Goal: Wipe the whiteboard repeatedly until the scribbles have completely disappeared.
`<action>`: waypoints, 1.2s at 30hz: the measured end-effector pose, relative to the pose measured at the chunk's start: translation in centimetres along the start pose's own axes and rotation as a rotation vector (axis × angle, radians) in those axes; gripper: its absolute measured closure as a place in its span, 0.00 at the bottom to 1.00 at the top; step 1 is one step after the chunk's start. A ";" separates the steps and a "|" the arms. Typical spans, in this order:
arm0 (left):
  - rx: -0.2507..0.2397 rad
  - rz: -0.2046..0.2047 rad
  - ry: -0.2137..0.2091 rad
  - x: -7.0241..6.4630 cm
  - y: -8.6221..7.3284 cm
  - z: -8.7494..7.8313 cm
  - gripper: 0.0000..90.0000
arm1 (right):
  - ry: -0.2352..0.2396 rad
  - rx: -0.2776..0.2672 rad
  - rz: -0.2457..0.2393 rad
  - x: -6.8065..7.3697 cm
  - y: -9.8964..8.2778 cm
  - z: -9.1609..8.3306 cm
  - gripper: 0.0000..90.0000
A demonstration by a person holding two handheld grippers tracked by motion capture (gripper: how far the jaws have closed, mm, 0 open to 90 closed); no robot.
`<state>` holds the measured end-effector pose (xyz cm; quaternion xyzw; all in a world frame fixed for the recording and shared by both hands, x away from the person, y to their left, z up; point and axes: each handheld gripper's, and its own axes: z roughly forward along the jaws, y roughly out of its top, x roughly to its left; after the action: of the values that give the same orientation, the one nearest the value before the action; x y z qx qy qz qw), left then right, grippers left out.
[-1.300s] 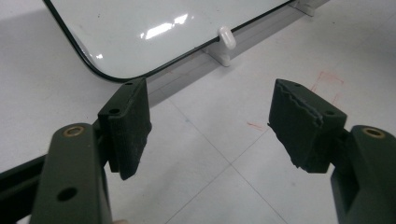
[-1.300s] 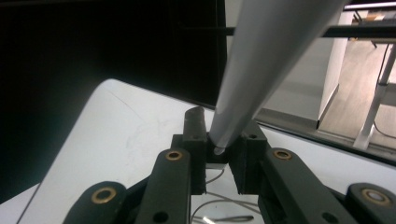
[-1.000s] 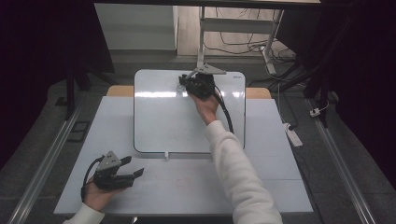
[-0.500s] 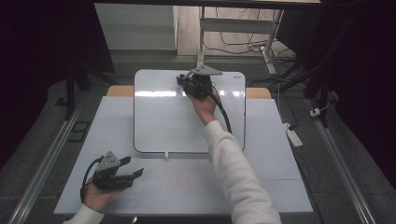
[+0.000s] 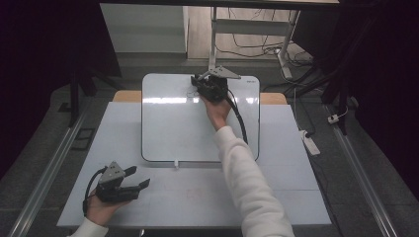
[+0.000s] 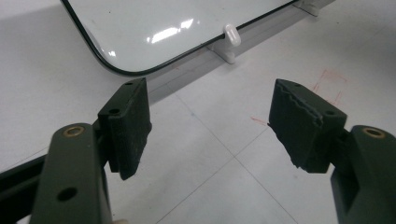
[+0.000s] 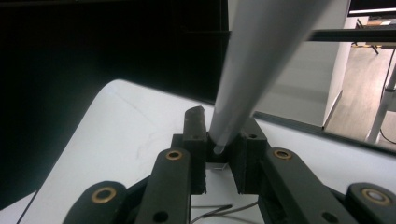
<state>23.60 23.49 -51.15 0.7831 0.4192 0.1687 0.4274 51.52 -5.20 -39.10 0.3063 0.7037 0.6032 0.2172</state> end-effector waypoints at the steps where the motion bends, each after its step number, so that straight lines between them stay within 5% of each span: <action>1: -0.001 -0.002 0.001 0.1 0.0 0.0 0.33 | 0.029 0.018 -0.022 0.4 -0.2 0.2 0.86; 4: 0.001 -0.004 0.003 0.2 -0.1 0.0 0.33 | 0.070 0.059 -0.086 1.3 -0.6 0.4 0.86; 10: -0.002 0.002 0.002 0.1 0.0 0.0 0.33 | -0.001 0.005 -0.027 0.2 -0.1 -0.1 0.86; 13: 0.001 -0.001 0.003 0.1 0.0 0.0 0.33 | 0.086 0.063 -0.092 1.8 -0.9 0.6 0.86; 15: 0.000 0.001 0.005 0.1 -0.1 -0.1 0.33 | 0.090 0.084 -0.138 2.4 -1.0 0.7 0.87; 20: -0.005 0.001 0.005 0.1 -0.1 -0.2 0.33 | -0.024 -0.010 -0.030 -0.1 0.2 -0.2 0.87; 22: -0.001 0.001 0.004 0.2 -0.1 -0.1 0.33 | -0.006 -0.004 -0.028 -0.2 0.0 -0.3 0.87; 25: 0.000 0.000 0.004 0.2 -0.1 0.0 0.33 | 0.076 0.063 -0.099 1.2 -0.7 0.2 0.87; 27: 0.001 0.001 0.004 0.1 -0.1 0.0 0.33 | 0.070 0.068 -0.121 1.3 -0.6 0.2 0.87; 30: -0.002 0.003 0.003 0.0 -0.1 -0.1 0.33 | -0.011 0.009 -0.048 -0.1 0.0 -0.4 0.87; 32: 0.001 0.004 0.002 0.1 0.0 0.0 0.33 | -0.003 0.003 -0.014 -0.2 -0.1 -0.5 0.87; 36: 0.003 0.002 0.003 0.1 -0.1 0.0 0.34 | 0.108 0.095 -0.124 2.2 -1.3 0.5 0.86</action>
<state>23.64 23.60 -51.20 0.7838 0.4192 0.1699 0.4256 50.01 -3.42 -40.28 0.2391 0.7598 0.5702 0.2009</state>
